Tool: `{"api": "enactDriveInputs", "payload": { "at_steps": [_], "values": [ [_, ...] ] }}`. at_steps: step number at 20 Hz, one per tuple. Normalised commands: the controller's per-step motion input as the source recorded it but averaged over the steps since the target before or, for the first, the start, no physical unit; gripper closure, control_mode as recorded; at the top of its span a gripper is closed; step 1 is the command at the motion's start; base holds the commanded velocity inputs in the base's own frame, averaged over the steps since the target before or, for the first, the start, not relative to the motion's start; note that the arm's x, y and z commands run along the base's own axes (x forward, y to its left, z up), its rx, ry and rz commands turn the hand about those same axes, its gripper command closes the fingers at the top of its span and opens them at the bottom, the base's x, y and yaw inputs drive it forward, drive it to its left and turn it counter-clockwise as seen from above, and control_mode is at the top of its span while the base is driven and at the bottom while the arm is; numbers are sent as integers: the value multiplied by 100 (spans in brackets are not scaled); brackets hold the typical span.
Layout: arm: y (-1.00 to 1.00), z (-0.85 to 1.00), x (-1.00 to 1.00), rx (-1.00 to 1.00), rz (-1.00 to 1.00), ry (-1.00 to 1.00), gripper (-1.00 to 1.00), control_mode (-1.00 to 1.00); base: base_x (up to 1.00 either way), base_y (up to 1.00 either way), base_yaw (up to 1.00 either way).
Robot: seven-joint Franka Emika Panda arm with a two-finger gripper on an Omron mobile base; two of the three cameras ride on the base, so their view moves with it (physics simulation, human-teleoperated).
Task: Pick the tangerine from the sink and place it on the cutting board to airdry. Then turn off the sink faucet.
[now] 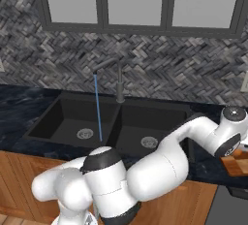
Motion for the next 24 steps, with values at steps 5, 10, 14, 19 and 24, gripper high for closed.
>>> {"api": "enactDriveInputs", "payload": {
  "at_steps": [5, 10, 14, 19, 24],
  "values": [
    [-17, -34, 28, 0, 2, 4, 100, -100, 0, 0, 0],
    [-19, -27, 19, 0, 2, 1, 100, -100, 0, 0, 0],
    [-23, -27, 15, 0, 2, 1, 100, -100, 0, 0, 0],
    [-22, -28, 20, 0, 1, 3, 100, -100, 0, 0, 0],
    [-26, -25, 17, 1, 2, 2, 100, -100, 0, 0, 0]
  ]
}}
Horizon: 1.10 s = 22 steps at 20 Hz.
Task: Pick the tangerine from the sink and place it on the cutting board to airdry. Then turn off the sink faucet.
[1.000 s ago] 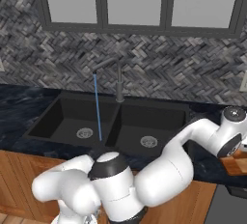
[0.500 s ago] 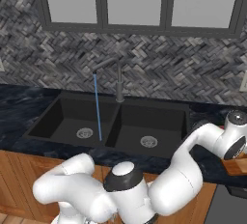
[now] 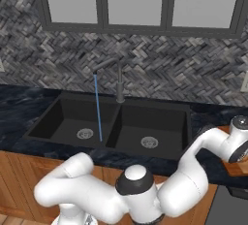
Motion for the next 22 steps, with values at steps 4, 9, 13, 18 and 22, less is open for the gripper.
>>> {"api": "enactDriveInputs", "payload": {
  "at_steps": [4, 9, 13, 18, 22],
  "values": [
    [-22, -26, 15, 3, 3, 2, 100, -100, 0, 0, 0],
    [-14, -29, 21, 1, 2, 4, 100, -100, 0, 0, 0],
    [-17, -29, 19, 1, 2, 3, 100, -100, 0, 0, 0],
    [-18, -29, 16, 1, 3, 3, 100, -100, 0, 0, 0],
    [-7, -39, 3, 4, 2, 5, -100, -100, 0, 0, 0]
  ]
}}
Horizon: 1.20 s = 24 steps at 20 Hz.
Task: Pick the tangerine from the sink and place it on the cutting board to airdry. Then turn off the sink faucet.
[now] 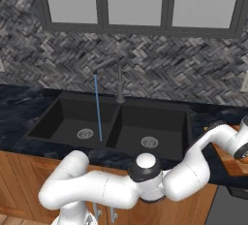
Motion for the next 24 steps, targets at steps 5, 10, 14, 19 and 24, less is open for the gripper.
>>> {"api": "enactDriveInputs", "payload": {
  "at_steps": [5, 10, 14, 19, 24],
  "values": [
    [0, -9, 0, 0, 4, 0, -100, -100, 0, 0, 0],
    [0, 0, 0, 0, 6, 0, -100, -100, 0, 0, 0],
    [6, 2, 0, 0, 10, -1, -100, -100, 0, 0, 0],
    [31, 41, -27, -3, 18, -17, -100, -100, 0, 0, 0],
    [64, 44, -50, -11, 22, -27, -100, -100, 0, 0, 0]
  ]
}}
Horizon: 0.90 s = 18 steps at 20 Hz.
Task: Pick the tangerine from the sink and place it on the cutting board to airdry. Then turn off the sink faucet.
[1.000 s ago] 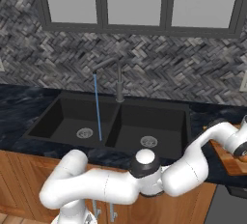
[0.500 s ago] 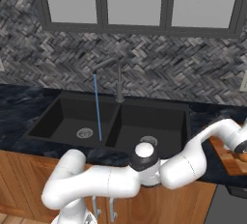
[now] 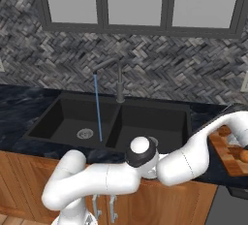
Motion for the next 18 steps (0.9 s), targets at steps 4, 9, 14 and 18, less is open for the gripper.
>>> {"api": "enactDriveInputs", "payload": {
  "at_steps": [4, 9, 14, 18],
  "values": [
    [98, 8, -45, -22, 18, -23, -100, -100, 0, 0, 0],
    [100, -33, -15, -24, 15, -47, -100, -100, 0, 0, 0],
    [100, -19, 0, -18, 8, -70, -100, -100, 0, 0, 0],
    [100, 0, 0, -20, 0, -66, -100, -100, 0, 0, 0]
  ]
}}
